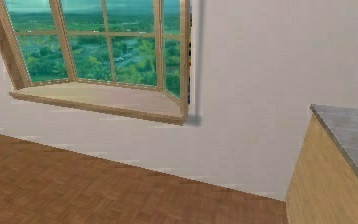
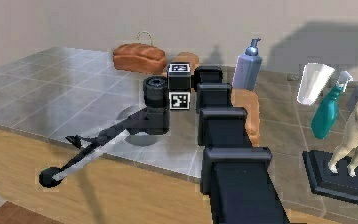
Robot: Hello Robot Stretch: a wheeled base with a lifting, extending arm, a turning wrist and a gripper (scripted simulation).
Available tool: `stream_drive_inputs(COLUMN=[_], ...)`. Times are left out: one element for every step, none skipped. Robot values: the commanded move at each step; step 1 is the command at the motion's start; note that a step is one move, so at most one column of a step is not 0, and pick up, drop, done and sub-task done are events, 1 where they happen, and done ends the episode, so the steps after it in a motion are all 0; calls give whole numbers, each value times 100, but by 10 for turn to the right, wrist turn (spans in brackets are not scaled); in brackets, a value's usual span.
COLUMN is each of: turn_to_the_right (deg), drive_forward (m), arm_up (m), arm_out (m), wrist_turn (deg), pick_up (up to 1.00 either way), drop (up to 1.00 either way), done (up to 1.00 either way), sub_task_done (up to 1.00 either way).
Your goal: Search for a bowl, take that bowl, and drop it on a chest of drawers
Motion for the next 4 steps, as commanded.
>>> stream_drive_inputs(turn_to_the_right=[0, 0, 0, 0], drive_forward=[0, 0, 0, 0], arm_up=[0, 0, -12, 0], arm_out=[0, 0, 0, 0], wrist_turn=[450, 210, 0, 0], pick_up=[0, 0, 0, 100], drop=[0, 0, 0, 0], done=[0, 0, 0, 0], sub_task_done=[0, 0, 0, 0])
